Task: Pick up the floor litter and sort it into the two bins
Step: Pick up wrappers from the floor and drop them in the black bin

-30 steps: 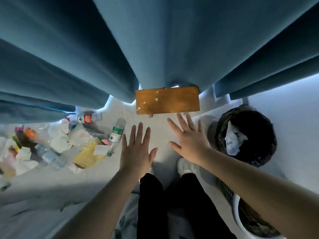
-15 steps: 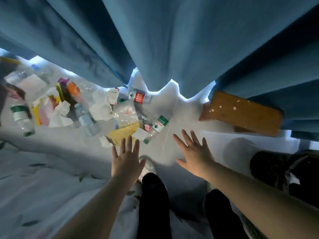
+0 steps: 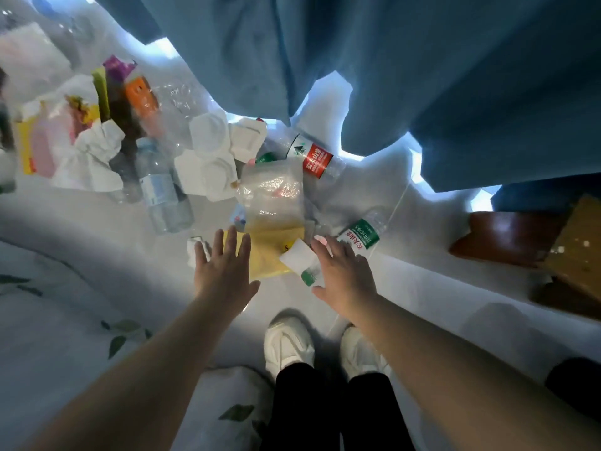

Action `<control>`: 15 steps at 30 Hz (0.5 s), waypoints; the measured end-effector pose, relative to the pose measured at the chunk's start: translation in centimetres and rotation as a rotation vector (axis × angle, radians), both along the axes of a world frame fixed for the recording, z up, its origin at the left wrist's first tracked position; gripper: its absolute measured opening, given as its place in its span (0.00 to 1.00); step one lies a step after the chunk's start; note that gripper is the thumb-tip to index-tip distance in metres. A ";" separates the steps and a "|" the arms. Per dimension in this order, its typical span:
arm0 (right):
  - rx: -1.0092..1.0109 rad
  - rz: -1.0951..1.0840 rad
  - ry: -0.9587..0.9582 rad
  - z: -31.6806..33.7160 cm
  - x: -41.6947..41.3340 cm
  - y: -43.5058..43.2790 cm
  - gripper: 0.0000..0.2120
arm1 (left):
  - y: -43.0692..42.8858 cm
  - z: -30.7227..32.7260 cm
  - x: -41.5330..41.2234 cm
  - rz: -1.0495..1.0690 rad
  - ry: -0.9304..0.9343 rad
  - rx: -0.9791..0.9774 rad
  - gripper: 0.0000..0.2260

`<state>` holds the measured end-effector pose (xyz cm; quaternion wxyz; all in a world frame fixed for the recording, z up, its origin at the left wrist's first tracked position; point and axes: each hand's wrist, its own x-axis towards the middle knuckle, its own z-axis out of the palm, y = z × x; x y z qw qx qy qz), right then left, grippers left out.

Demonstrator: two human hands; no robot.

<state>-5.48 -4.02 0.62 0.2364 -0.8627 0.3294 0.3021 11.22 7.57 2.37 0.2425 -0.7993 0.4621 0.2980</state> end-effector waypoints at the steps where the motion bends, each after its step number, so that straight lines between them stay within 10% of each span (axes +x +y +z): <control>1: -0.016 0.009 -0.025 -1.4 0.3 -0.1 0.41 | -0.1 -1.5 0.2 -0.004 -0.011 -0.007 0.39; 15: -0.175 -0.221 -0.118 -11.0 4.7 1.0 0.19 | 0.1 -11.3 1.3 0.079 -0.073 -0.133 0.19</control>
